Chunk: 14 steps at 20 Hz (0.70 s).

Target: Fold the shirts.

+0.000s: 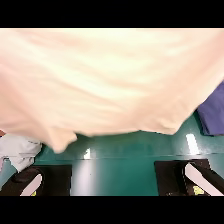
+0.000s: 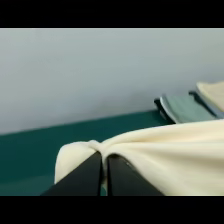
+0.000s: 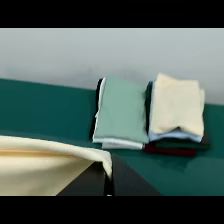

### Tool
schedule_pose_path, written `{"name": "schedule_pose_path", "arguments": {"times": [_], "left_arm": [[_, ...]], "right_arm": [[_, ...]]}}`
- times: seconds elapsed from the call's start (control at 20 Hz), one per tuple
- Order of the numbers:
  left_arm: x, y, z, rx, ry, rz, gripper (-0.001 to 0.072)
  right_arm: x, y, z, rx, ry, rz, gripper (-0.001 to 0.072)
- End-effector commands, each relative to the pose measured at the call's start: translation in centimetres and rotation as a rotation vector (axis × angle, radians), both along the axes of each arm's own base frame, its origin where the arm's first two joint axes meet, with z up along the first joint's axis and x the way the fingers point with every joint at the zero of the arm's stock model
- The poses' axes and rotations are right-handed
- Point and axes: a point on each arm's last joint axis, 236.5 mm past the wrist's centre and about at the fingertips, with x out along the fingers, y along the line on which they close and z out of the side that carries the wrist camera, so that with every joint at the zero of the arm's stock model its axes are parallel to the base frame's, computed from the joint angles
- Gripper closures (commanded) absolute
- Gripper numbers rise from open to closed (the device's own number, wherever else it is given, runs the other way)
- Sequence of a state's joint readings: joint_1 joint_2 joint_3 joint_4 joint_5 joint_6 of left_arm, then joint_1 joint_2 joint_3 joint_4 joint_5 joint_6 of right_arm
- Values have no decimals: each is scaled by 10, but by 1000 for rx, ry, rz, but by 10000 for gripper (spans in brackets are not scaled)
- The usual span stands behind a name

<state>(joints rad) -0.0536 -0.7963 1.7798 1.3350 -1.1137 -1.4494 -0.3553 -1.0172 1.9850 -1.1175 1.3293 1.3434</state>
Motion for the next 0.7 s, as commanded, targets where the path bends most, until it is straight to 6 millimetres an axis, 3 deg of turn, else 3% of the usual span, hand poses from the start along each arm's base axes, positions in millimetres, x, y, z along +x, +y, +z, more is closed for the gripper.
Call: {"name": "schedule_pose_path", "arguments": {"times": [0.0,0.1,0.2,0.25,0.35,0.45,0.5,0.6,0.65], "left_arm": [[75,-7,-141,21,387,-15,685],[118,-8,-236,37,573,-10,685],[152,-7,-317,45,705,1,685],[165,-7,-352,52,769,2,685],[183,-6,-402,55,853,10,684],[195,-5,-428,52,875,20,683],[199,-5,-430,49,865,25,681],[208,0,-418,35,830,45,248],[209,6,-407,19,832,55,240]], "right_arm": [[68,-4,-116,44,309,14,696],[104,2,-201,44,508,31,695],[131,12,-271,58,649,44,695],[144,19,-297,68,692,57,695],[165,31,-337,99,742,53,694],[183,39,-359,124,745,47,692],[191,39,-363,128,744,46,677],[204,41,-352,143,719,59,320],[208,41,-339,167,699,67,310]]}}
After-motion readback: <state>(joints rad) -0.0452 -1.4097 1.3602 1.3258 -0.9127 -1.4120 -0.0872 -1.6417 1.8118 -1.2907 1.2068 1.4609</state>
